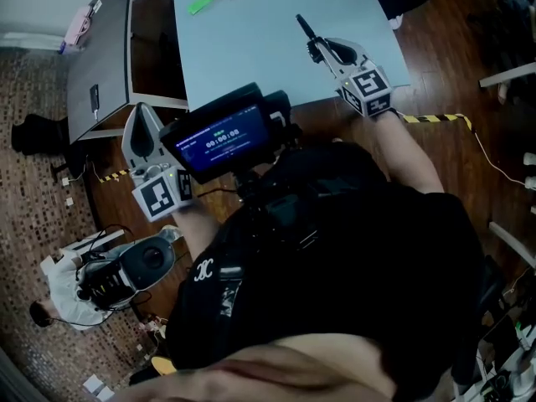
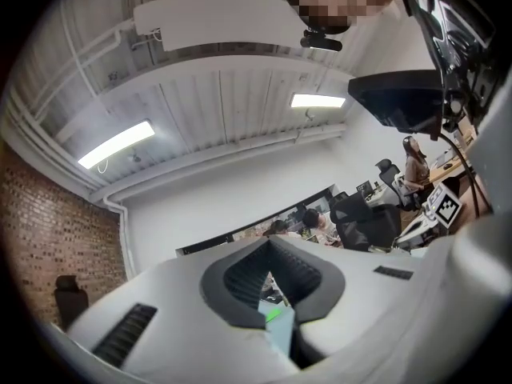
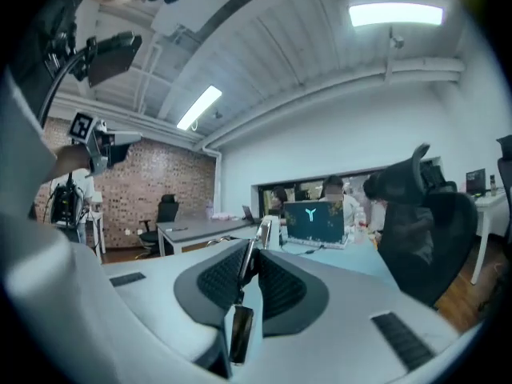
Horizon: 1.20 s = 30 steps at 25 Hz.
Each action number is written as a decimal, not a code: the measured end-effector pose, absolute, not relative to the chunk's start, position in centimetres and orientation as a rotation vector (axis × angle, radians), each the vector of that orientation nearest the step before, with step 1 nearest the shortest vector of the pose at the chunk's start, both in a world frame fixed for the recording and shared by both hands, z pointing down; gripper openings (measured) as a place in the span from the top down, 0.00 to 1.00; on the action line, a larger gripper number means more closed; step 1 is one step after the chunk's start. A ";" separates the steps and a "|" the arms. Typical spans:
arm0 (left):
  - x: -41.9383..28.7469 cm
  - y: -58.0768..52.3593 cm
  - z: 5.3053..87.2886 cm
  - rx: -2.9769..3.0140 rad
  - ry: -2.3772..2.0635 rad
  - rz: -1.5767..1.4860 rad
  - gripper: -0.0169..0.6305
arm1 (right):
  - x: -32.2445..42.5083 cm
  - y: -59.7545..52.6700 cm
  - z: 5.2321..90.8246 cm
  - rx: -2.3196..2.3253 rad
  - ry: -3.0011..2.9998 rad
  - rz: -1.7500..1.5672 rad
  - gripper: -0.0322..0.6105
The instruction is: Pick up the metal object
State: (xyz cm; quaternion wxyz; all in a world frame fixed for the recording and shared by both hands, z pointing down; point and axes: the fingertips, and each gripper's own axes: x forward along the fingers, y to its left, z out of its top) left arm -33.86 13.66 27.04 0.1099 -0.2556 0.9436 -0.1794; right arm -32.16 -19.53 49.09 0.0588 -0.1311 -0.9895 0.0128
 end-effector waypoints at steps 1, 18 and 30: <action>-36.8 10.7 28.0 -0.733 2.779 -0.540 0.98 | -34.7 -23.0 48.2 -0.401 -3.041 0.066 0.91; -49.9 -6.9 30.8 -0.899 2.716 -0.505 0.98 | -36.7 -39.0 32.5 -0.247 -3.522 -0.168 0.91; -32.0 9.4 46.3 -0.914 2.821 -0.522 0.98 | -17.3 -24.4 41.9 -0.260 -3.569 -0.111 0.91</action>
